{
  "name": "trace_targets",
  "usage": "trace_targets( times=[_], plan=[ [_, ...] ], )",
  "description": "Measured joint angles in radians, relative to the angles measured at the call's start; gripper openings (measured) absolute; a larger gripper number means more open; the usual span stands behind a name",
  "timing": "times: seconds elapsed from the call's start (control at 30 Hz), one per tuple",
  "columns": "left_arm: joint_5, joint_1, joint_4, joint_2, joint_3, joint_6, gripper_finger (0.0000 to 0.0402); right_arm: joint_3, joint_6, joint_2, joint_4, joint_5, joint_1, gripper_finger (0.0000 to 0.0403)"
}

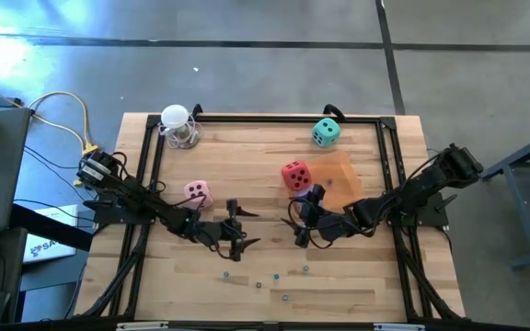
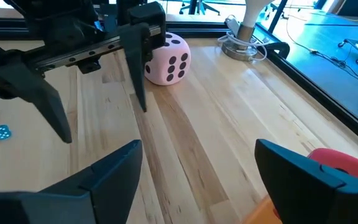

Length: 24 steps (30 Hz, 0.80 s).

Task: Pick & Place Dice
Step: Put the large pink dice into the orange bin

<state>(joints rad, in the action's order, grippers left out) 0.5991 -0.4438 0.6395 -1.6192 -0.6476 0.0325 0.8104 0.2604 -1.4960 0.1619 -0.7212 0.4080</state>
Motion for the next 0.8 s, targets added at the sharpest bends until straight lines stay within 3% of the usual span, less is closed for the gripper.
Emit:
trace_targets(
  times=[0.2,0.53,0.8],
  plan=[
    [0.008,0.000,0.012,0.000,0.000,0.015,0.0396,0.000,0.000,0.000,0.000,0.023,0.000,0.0302],
    [-0.006,-0.029,0.033,0.000,0.000,0.057,0.0397,0.000,0.000,0.000,0.000,0.022,0.000,0.0302],
    [0.065,-0.027,0.051,0.000,0.000,-0.043,0.0397,0.000,0.000,0.000,0.000,0.022,-0.001,0.0302]
  ],
)
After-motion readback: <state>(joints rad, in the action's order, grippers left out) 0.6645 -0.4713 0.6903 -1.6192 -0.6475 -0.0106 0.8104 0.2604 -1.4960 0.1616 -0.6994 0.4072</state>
